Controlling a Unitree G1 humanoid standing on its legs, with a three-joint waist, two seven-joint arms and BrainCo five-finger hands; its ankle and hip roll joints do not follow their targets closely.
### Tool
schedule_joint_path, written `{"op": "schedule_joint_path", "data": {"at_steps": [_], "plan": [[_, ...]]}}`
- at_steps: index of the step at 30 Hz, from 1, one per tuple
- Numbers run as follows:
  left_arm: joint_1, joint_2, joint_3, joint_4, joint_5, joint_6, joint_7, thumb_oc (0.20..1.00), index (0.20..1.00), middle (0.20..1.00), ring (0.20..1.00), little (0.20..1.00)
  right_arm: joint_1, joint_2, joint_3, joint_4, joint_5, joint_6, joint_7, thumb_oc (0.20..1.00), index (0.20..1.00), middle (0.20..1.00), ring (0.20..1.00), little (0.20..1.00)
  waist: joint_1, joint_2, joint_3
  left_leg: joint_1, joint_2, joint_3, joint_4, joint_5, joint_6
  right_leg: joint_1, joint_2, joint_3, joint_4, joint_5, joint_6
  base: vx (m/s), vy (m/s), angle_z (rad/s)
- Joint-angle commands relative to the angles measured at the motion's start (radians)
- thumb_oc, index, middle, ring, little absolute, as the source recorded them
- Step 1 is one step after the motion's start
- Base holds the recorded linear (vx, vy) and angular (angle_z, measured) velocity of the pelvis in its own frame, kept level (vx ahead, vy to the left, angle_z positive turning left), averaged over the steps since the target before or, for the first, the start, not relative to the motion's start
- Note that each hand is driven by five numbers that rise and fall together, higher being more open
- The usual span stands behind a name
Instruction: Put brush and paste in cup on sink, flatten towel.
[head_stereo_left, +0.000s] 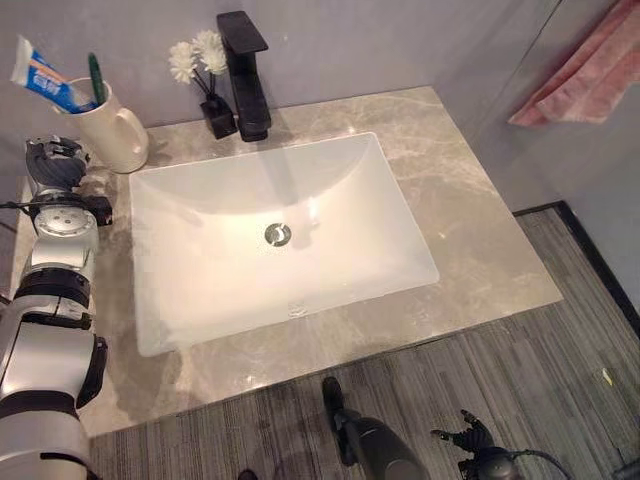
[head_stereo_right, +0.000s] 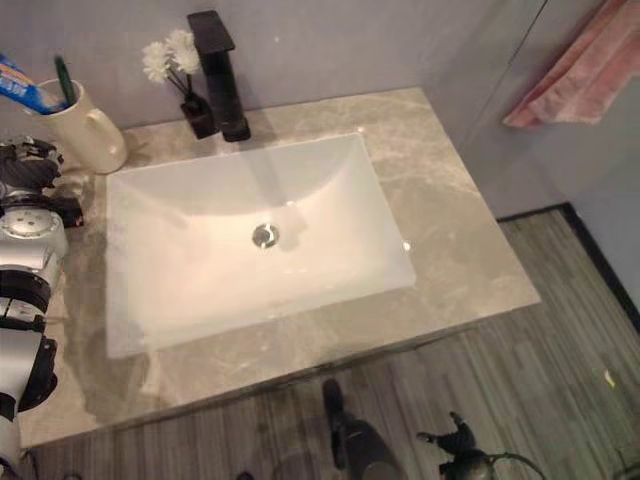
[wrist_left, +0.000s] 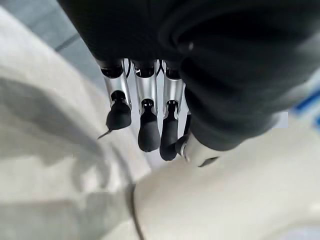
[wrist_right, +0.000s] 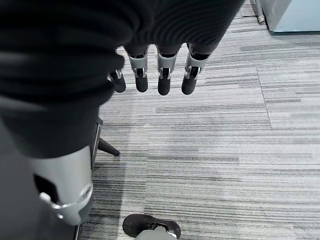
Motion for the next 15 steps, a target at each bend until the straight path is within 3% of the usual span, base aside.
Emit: {"op": "schedule_joint_path", "data": {"at_steps": [1,15], "plan": [[-0.095,0.065,-0.007,-0.016,-0.018,-0.027,0.004,0.200,0.200,0.200,0.200,0.200,-0.009,-0.005,0.005,-0.001,0.031,-0.020,-0.008,1.000,1.000,1.000,1.000,1.000,-0.020,0.005,0.056,0.223,-0.081,0.019,0.012,0.230,0.043,-0.011,-0.016,0.071,0.008,0.039,0.118,-0.03,0.028,-0.01],[-0.223,-0.079,-0.088,-0.052,-0.017,-0.041,0.015,0.200,0.200,0.200,0.200,0.200,-0.003,0.004,0.018,-0.004,0.040,-0.022,-0.002,1.000,1.000,1.000,1.000,1.000,-0.036,0.022,0.096,0.173,-0.085,0.021,0.005,0.198,0.043,-0.101,-0.048,0.060,0.041,0.052,0.131,-0.02,0.022,0.04]]}}
